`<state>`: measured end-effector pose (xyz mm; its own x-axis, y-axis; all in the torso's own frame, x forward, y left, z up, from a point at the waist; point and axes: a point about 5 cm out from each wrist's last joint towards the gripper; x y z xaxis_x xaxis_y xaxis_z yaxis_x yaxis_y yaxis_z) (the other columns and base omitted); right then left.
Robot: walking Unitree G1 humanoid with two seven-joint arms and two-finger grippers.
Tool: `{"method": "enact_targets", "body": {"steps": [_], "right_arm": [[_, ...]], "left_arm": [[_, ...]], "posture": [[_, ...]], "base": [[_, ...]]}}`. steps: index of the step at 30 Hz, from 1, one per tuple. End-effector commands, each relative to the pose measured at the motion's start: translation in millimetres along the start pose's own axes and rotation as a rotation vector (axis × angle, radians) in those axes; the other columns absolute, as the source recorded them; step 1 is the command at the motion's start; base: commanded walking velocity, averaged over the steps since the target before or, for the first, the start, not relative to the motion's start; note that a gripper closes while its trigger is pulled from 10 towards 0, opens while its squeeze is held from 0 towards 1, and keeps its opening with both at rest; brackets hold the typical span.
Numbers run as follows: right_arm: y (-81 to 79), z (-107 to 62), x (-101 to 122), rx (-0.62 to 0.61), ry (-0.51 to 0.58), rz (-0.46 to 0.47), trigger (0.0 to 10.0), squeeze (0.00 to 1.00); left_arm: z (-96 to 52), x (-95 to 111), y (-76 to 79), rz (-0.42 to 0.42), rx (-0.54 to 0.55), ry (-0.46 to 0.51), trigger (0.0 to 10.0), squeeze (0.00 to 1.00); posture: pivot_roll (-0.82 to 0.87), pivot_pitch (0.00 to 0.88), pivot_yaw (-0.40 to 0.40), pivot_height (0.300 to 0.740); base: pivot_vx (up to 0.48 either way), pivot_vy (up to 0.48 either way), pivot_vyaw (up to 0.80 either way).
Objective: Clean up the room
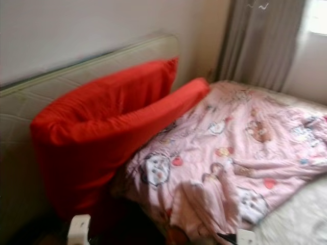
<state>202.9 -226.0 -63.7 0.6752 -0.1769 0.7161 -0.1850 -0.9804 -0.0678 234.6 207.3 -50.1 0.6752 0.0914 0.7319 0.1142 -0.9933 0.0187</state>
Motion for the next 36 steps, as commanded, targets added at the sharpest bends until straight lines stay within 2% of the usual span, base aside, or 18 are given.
{"method": "enact_targets", "body": {"steps": [1,10,16,17,18,19,20,30,31,32,36], "right_arm": [[11.9,-4.5,-8,-0.034,-0.017,0.006,10.0,0.0],[12.8,-4.9,3,-0.044,0.09,0.004,10.0,0.0],[13.6,-6.7,10,-0.052,0.19,0.048,10.0,0.0],[-4.9,2.3,46,-0.021,0.304,0.024,10.0,0.0],[-19.4,6.3,72,0.002,0.39,0.008,10.0,0.0],[-39.6,7.8,111,0.037,0.515,-0.012,10.0,0.0],[-43.2,6.9,119,0.049,0.551,-0.016,10.0,0.0],[-54.2,4.6,127,0.101,0.61,-0.017,10.0,0.0],[-55.6,4.8,126,0.107,0.604,-0.025,10.0,0.0],[-56.6,4.9,124,0.116,0.598,-0.03,10.0,0.0],[-56.5,4.9,122,0.123,0.591,-0.037,10.0,0.0]], "left_arm": [[1.1,3,7.4,0.003,-0.025,0.02,10.0,0.0],[-0.3,15,10.2,0.008,-0.064,0.153,10.0,0.0],[-2.6,23,11.4,0.005,-0.077,0.254,10.0,0.0],[-2.8,24,11.4,0.004,-0.077,0.262,10.0,0.0],[-3.0,24,11.5,0.002,-0.077,0.268,10.0,0.0],[-3.5,25,11.4,-0.002,-0.076,0.283,10.0,0.0],[-3.9,26,11.3,-0.003,-0.074,0.292,10.0,0.0],[-5.8,27,12.1,-0.024,-0.087,0.337,10.0,0.0],[-4.5,80,21.3,-0.008,-0.105,0.526,10.0,0.0],[-8.0,113,27.0,-0.004,-0.11,0.644,10.0,0.0],[-8.2,118,24.3,-0.006,-0.093,0.657,10.0,0.0]], "posture": [[-0.05,0.007,0.022,0.74],[-0.05,0.013,0.018,0.74],[-0.04,0.014,0.017,0.74],[-0.04,0.014,0.017,0.74],[-0.04,0.014,0.017,0.74],[-0.05,0.01,0.017,0.74],[-0.05,0.009,0.017,0.74],[-0.05,0.0,0.018,0.74],[-0.06,0.0,0.017,0.74],[-0.06,0.0,0.017,0.74],[-0.06,0.0,0.015,0.74]], "base": [[0.0,0.0,0.0],[0.0,0.0,0.0],[0.0,0.0,0.0],[0.0,0.0,0.0],[0.0,0.0,0.0],[0.0,0.0,0.0],[0.0,0.0,0.0],[0.0,0.0,0.0],[0.0,0.0,0.0],[0.0,0.0,0.0],[0.0,0.0,0.0]]}}
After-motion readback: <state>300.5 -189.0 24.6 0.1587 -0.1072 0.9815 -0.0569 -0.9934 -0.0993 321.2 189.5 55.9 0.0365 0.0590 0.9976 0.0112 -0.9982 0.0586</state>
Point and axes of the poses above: a point about 5 cm out from each wrist's last joint towards the gripper, its own z axis pointing out of the wrist towards the gripper, its own x axis along the axis of the wrist's last joint, y = z × x, and after that the axes turned 1 degree about -z, right-handed
